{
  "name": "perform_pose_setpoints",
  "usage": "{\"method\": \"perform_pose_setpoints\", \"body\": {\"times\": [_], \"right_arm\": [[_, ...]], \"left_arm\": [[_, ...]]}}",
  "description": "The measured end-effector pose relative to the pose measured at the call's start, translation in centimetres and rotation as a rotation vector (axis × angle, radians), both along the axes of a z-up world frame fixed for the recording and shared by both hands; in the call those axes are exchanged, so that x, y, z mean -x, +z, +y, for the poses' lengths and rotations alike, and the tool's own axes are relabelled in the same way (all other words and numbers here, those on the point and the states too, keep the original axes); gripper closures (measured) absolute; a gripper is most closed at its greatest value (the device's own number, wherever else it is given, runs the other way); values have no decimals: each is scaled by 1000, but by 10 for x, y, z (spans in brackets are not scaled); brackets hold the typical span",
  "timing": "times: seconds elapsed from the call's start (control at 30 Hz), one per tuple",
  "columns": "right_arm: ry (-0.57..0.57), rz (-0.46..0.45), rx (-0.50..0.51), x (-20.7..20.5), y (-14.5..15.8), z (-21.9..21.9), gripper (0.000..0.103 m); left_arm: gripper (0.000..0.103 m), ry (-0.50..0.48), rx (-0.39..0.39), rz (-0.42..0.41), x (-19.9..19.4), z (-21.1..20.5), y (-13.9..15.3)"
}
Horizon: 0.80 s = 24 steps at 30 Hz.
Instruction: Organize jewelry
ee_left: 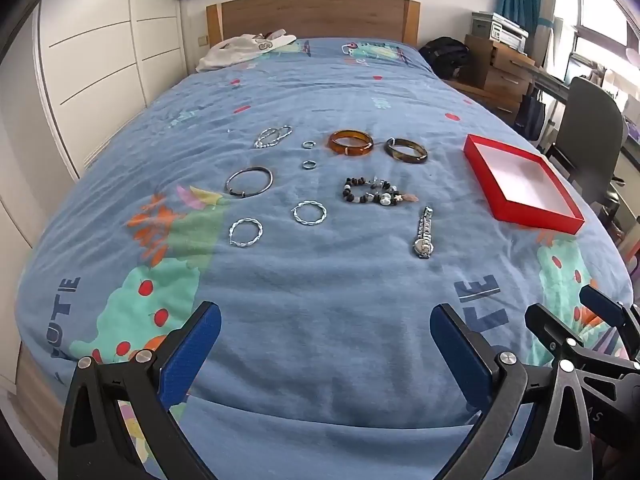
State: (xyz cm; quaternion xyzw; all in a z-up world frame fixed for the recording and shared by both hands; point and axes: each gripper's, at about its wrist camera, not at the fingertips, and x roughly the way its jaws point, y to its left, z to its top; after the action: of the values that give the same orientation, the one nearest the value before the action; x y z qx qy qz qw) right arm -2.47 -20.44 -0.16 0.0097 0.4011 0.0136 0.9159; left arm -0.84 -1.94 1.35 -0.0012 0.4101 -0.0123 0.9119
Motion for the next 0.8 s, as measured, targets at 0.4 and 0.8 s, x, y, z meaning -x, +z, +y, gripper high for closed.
{"method": "perform_pose_setpoints", "body": {"times": [0.4,0.8], "right_arm": [[-8,1,2,-1,-3,-5,16],[-10,-10,-13,-7,-4,-8,16]], "left_arm": [[1,15,30,-13,-4,2,-2],[1,13,12,-8,-8,-2,-8]]}}
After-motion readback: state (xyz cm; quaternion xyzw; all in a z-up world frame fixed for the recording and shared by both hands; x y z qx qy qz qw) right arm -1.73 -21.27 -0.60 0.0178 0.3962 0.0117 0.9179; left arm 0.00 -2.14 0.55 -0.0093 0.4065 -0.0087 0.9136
